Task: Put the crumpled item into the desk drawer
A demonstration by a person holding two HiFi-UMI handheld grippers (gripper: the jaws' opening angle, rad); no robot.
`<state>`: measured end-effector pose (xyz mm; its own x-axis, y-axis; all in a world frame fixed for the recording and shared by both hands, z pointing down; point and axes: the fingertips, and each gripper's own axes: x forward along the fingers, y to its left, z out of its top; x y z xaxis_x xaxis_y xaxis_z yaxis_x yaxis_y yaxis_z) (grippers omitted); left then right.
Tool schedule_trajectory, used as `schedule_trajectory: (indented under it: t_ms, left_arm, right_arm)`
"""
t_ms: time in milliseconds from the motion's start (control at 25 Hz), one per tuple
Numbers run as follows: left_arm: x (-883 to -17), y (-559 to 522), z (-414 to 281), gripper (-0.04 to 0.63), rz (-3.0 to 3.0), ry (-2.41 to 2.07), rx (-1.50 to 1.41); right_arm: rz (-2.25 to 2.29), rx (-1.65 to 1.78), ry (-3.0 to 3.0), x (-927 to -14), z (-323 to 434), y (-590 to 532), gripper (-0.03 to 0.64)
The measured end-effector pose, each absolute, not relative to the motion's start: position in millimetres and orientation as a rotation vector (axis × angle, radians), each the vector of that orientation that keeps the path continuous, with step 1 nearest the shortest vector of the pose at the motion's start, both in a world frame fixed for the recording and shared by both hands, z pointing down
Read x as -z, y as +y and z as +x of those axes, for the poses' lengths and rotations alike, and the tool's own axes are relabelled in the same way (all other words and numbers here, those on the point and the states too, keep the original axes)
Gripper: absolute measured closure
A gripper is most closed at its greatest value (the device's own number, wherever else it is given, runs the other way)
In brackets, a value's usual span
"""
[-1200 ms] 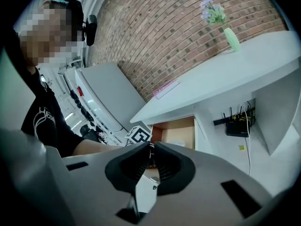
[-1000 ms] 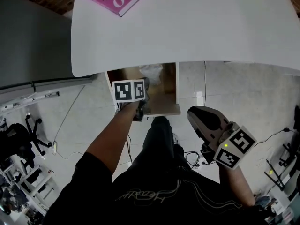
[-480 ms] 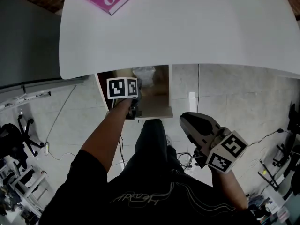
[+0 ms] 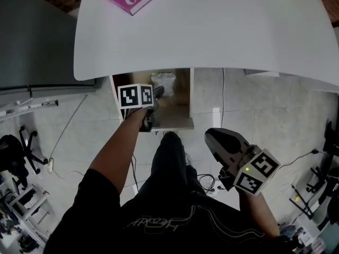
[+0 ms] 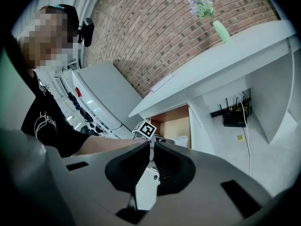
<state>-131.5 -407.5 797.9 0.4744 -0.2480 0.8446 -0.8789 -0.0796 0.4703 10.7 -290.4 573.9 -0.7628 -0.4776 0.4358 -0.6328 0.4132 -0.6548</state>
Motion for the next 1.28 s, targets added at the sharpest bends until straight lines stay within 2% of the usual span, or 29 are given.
schedule_trajectory:
  t_ms: [160,560,1040,1160,1280]
  left_arm:
    - [-763.8,-397.7,-137.3,0.304,1.636,-1.011,-0.657]
    - [-588.3,-319.5,-113.8,0.305,1.864,-0.969,-0.455]
    - [-324.0,-168.1,-39.3,0.435,2.319,-0.736,-0.166]
    - [-270.4,-141.7,-29.2,0.51,2.395,-0.769,-0.106]
    - [-224.5,-120.8,-19.3,0.543,2.49,-0.796,-0.039]
  right_arm:
    - [0.97,-1.215,-2.524,-552.8,10.2,-283.1,0.56]
    - [0.876,-1.041,-2.696,-447.3,22.8,-239.5,0.56]
    - [0.773,-0.698,-2.951,-289.3,35.5,-154.0,0.56]
    - [0.757,-0.639,-2.999,-261.5,39.4,-134.8,0.56]
    - [0.742,-0.548,-3.055,-229.8,44.3,-119.3,0.56]
